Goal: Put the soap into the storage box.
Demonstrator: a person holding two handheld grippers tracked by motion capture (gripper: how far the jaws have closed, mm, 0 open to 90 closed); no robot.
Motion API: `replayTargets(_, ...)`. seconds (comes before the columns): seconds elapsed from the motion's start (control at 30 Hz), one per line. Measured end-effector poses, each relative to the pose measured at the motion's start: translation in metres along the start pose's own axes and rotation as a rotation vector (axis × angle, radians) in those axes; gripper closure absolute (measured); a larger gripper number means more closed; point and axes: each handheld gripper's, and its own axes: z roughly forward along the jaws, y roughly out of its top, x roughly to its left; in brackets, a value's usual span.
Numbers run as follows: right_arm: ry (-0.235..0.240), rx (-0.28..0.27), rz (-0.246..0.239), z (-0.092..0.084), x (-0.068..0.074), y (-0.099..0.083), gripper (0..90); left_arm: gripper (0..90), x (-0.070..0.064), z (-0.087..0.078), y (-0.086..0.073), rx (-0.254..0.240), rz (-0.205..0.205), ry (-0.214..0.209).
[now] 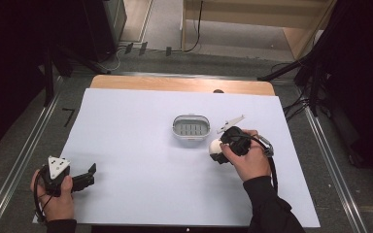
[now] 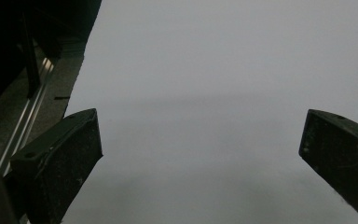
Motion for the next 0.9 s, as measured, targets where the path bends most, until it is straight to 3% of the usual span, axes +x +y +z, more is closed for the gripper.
replayTargets(0.9, 0.014, -0.013, -0.020, 0.005, 0.002, 0.035, 25.0, 0.0, 0.000, 0.000, 0.000, 0.005, 0.004, -0.002)
